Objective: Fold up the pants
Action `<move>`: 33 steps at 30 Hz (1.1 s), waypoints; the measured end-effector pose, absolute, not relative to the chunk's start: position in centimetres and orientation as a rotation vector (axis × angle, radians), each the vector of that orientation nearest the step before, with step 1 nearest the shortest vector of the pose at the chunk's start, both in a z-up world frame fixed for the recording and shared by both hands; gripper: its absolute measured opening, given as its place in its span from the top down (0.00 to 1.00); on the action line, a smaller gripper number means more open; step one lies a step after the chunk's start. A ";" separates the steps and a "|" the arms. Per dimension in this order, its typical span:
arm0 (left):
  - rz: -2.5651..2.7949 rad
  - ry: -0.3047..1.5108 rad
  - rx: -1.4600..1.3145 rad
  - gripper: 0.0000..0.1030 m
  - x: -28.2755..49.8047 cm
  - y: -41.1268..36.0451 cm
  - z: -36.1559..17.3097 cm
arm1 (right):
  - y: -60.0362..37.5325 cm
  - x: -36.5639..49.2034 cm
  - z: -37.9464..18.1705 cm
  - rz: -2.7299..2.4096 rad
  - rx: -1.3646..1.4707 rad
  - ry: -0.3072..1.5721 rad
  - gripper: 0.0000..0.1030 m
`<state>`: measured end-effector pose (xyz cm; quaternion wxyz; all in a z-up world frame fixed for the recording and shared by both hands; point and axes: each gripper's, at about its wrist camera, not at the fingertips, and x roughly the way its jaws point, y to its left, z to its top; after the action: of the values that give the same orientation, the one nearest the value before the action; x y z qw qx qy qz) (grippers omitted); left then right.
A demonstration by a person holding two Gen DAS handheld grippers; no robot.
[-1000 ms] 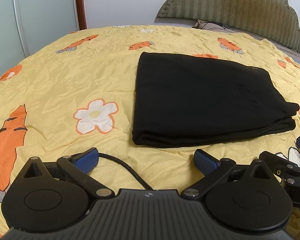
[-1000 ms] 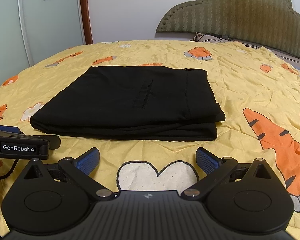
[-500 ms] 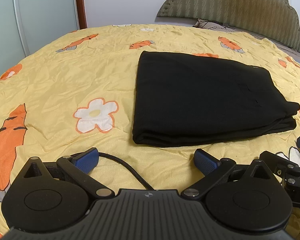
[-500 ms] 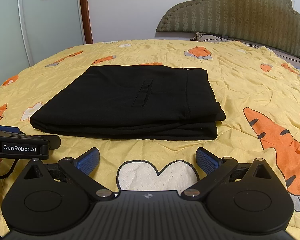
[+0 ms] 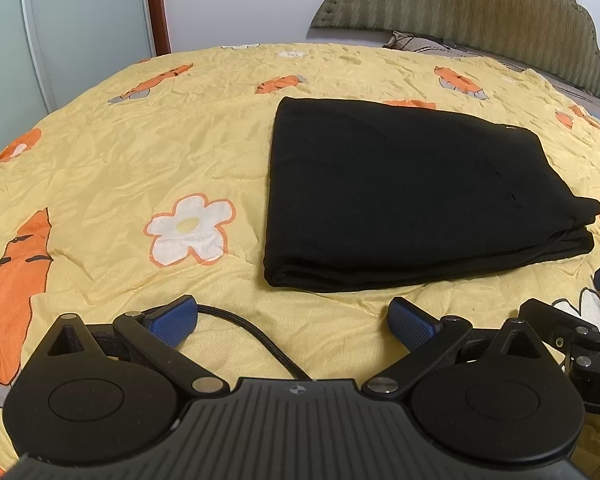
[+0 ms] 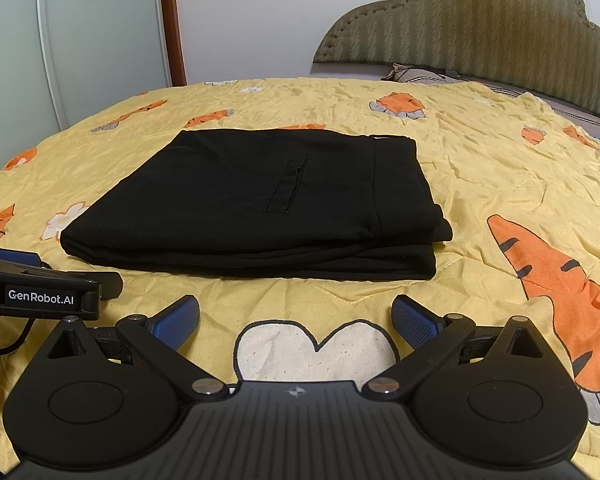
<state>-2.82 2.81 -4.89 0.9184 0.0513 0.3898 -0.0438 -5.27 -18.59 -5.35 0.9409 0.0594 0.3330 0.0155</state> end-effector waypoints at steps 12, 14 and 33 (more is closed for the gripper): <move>-0.090 0.821 0.106 0.00 -2.6 2.7 -5.0 | -18.6 -5.3 -5.3 0.033 0.123 0.680 0.00; -0.090 0.822 0.106 0.00 -2.6 2.7 -5.0 | -18.6 -5.3 -5.3 0.033 0.123 0.680 0.00; -0.087 0.809 0.098 0.00 -2.9 2.7 -4.8 | -18.5 -5.3 -5.4 0.033 0.123 0.683 0.00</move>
<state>-2.85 2.75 -4.84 0.9172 0.0477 0.3934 -0.0422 -5.26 -18.55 -5.38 0.9403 0.0603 0.3347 0.0162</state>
